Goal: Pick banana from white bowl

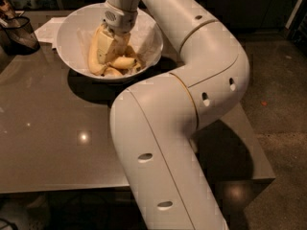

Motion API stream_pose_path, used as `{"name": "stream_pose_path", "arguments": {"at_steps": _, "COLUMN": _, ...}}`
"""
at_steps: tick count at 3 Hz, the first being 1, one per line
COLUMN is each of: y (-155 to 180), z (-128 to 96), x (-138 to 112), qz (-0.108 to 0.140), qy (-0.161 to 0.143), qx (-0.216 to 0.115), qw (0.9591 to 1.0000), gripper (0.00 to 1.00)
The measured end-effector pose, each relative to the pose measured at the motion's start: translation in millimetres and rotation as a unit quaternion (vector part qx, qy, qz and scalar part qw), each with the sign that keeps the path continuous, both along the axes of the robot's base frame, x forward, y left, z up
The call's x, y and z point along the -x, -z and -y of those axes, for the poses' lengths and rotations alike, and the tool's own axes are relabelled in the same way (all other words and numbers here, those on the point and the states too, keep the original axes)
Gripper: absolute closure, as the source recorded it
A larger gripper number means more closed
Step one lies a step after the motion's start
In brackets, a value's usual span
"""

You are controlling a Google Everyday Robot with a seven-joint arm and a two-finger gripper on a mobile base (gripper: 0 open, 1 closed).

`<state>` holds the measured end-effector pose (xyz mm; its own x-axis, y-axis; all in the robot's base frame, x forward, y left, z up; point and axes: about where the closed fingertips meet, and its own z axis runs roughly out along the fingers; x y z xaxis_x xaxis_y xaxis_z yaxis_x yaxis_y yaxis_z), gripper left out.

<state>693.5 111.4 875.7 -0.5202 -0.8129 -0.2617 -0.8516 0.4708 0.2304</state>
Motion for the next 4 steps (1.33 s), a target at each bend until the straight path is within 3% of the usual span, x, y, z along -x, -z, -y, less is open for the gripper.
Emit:
{"name": "stream_pose_path", "arguments": {"at_steps": 3, "y": 0, "z": 0, "x": 0, "qz": 0.0, "qy": 0.0, "qx": 0.0, "qw": 1.0, "gripper": 1.0}}
{"name": "stream_pose_path", "arguments": {"at_steps": 4, "y": -11, "z": -8, "x": -6, "qz": 0.03, "qy": -0.006, "qx": -0.016, "qw": 0.9994, "gripper": 1.0}}
